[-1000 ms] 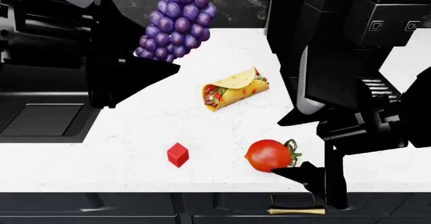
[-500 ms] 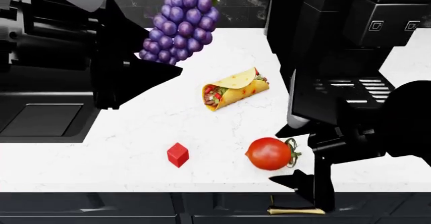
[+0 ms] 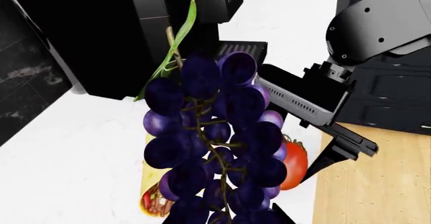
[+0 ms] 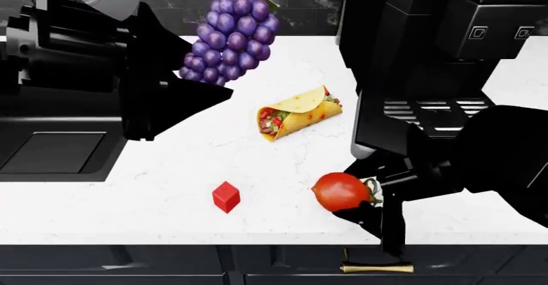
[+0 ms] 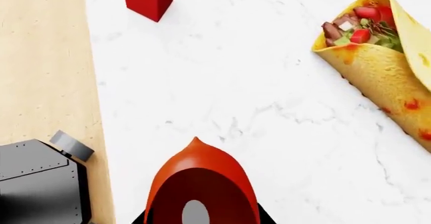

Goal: Pick up the fruits and vegetables and place them in the sink. Turn on the sink faucet to wash them. Then turn the sink off and put them in the tray.

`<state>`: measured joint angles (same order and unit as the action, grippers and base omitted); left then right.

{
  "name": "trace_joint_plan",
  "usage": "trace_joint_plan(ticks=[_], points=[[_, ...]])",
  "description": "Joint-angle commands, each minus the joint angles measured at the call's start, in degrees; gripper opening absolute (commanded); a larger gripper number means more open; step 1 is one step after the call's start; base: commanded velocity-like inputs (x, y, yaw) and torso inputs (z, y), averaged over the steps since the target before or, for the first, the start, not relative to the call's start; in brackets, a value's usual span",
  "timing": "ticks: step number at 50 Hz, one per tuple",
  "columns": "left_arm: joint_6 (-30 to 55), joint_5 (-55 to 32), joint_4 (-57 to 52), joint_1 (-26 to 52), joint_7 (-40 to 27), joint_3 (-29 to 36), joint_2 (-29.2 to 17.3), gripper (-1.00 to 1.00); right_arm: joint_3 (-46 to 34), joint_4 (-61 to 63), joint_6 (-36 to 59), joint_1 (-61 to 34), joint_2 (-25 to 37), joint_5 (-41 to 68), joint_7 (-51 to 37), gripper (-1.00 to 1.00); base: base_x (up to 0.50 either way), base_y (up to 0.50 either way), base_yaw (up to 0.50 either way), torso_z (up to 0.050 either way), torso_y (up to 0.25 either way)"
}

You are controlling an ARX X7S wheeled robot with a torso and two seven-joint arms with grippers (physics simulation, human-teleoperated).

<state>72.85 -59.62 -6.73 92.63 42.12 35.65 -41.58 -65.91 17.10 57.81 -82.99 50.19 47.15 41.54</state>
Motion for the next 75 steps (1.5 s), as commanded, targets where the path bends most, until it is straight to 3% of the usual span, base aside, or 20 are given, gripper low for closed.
trace_joint_plan(ticks=[1, 9, 25, 37, 47, 59, 75], points=[[-0.29, -0.3, 0.44, 0.32, -0.31, -0.16, 0.18, -1.0, 0.96, -1.34, -1.89, 0.81, -0.42, -0.78, -1.35, -1.0, 0.0, 0.0, 0.0, 0.0, 0.0], [-0.01, -1.63, -0.13, -0.26, -1.72, -1.44, -0.18, -1.0, 7.19, -0.56, 0.8, -0.17, -0.49, 5.33, -7.33, -1.0, 0.0, 0.0, 0.0, 0.0, 0.001], [3.46, -12.79, -2.1, -4.7, -15.82, -12.34, 0.42, -1.0, 23.5, 6.27, 4.73, 1.16, 1.92, 23.98, -30.25, -1.0, 0.0, 0.0, 0.0, 0.0, 0.0], [2.79, -12.28, -1.87, -6.31, -20.19, -12.86, 0.47, -1.0, 28.25, 8.53, 2.84, 0.83, 4.97, 27.58, -35.19, -1.0, -0.14, 0.07, 0.0, 0.0, 0.001], [3.92, -14.9, -3.15, -9.74, -36.6, -18.09, 1.23, -1.0, 29.46, 5.99, -2.23, 5.41, -0.63, 24.72, -47.39, -1.0, -0.03, 0.47, 0.0, 0.0, 0.0], [4.58, -20.75, -3.45, -11.23, -50.88, -23.46, 3.39, -1.0, 31.97, 6.02, -5.92, 6.65, -3.06, 23.66, -53.94, -1.0, 0.0, 0.5, 0.0, 0.0, 0.0], [4.69, -23.73, -5.67, -11.92, -54.69, -24.09, 2.97, -1.0, 32.62, 6.45, -5.45, 4.47, -3.53, 23.59, -55.87, -1.0, -0.15, 0.5, 0.0, 0.0, 0.001]])
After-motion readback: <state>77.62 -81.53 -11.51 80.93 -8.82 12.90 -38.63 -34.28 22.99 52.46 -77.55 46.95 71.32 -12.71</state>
